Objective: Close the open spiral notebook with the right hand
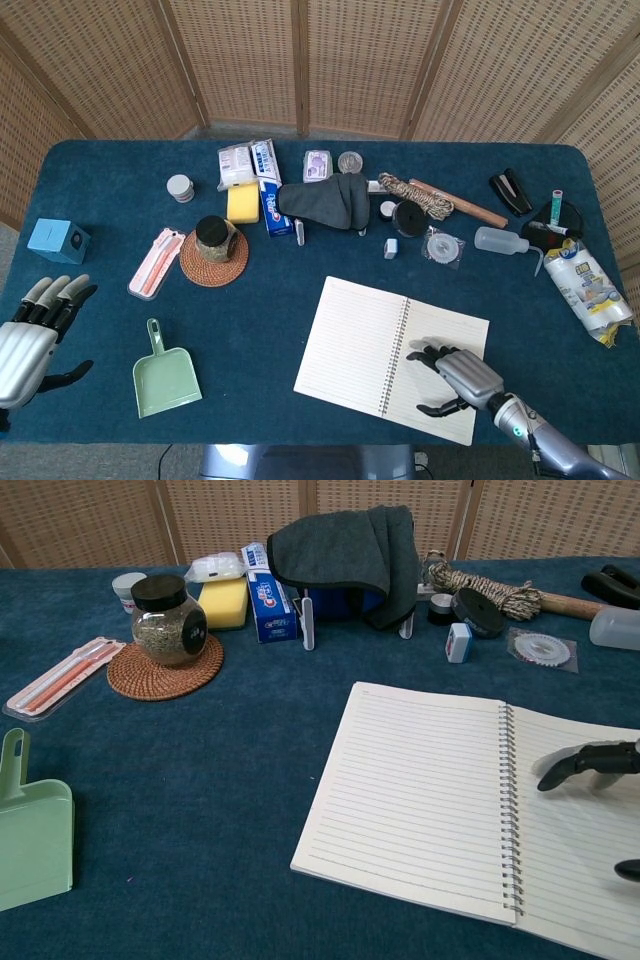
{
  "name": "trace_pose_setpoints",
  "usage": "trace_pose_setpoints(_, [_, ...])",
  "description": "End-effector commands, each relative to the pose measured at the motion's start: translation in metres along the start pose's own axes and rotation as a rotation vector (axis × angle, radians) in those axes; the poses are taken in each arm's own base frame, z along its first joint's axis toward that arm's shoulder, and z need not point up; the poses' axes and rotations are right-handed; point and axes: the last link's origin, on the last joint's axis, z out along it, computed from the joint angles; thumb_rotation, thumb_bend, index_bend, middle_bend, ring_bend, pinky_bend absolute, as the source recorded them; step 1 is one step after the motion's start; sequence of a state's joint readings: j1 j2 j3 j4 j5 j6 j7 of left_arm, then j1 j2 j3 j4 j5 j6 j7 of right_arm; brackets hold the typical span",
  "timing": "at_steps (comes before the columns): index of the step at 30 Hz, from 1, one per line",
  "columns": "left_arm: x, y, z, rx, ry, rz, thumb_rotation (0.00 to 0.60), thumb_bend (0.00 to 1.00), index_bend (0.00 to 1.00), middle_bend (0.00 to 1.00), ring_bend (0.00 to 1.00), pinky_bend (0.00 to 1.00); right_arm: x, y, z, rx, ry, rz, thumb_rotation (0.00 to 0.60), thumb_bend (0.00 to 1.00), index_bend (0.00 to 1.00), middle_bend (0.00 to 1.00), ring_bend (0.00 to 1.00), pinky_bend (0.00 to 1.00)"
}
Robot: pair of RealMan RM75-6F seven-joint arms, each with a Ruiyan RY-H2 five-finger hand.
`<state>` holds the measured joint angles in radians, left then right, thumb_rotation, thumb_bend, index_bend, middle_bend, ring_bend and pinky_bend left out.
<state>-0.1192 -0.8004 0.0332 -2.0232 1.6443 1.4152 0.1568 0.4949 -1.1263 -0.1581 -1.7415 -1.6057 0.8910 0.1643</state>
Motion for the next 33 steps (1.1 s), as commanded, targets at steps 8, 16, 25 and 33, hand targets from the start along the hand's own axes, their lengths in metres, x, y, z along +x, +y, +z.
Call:
trace_pose_setpoints(8, [0.000,0.001,0.000,-0.007,0.000,-0.003,0.600,0.15,0.00,0.00,0.00,0.01,-0.004,-0.003,-0.008,0.012,-0.008,-0.015,0.324,0.29,0.16,0.40,0.28,0.38])
trace_pose_setpoints(16, [-0.002,0.000,0.000,-0.005,-0.003,-0.006,0.600,0.15,0.00,0.00,0.00,0.01,-0.007,-0.005,-0.021,0.014,-0.016,-0.019,0.323,0.29,0.20,0.44,0.35,0.45])
trace_pose_setpoints(25, [-0.002,0.001,-0.001,-0.007,-0.003,-0.007,0.600,0.15,0.00,0.00,0.00,0.01,-0.001,-0.004,-0.014,0.015,0.033,-0.029,0.311,0.29,0.20,0.23,0.07,0.31])
trace_pose_setpoints(33, [0.000,0.000,-0.003,0.001,0.000,-0.001,0.600,0.15,0.00,0.00,0.00,0.01,-0.007,0.004,-0.009,-0.022,-0.012,-0.029,0.300,0.28,0.18,0.18,0.04,0.28])
